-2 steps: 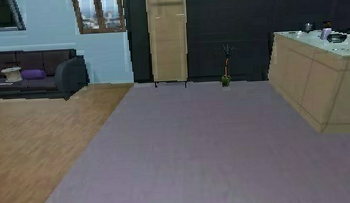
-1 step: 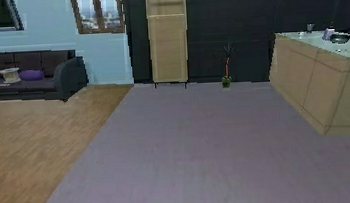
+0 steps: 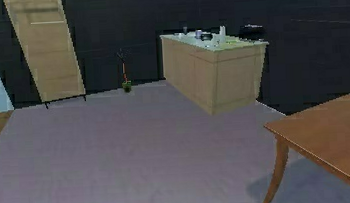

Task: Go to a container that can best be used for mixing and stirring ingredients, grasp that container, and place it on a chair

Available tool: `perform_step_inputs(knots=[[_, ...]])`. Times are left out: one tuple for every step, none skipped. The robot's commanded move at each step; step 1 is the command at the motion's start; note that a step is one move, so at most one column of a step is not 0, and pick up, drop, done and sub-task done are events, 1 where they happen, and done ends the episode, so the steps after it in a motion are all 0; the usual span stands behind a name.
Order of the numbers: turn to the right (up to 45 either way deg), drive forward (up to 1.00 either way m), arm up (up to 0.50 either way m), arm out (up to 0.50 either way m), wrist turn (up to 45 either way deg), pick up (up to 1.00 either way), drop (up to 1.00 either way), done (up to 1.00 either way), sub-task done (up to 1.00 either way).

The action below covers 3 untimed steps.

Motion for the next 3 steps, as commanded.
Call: perform_step_inputs(knots=[[0.0, 0.40, 0.00, 0.00, 0.0, 0.00, 0.00, 0.00, 0.00], [-45.0, 0.00, 0.00, 0.00, 0.0, 0.00, 0.00, 0.00, 0.00], [-45.0, 0.00, 0.00, 0.00, 0.0, 0.00, 0.00, 0.00, 0.00]])
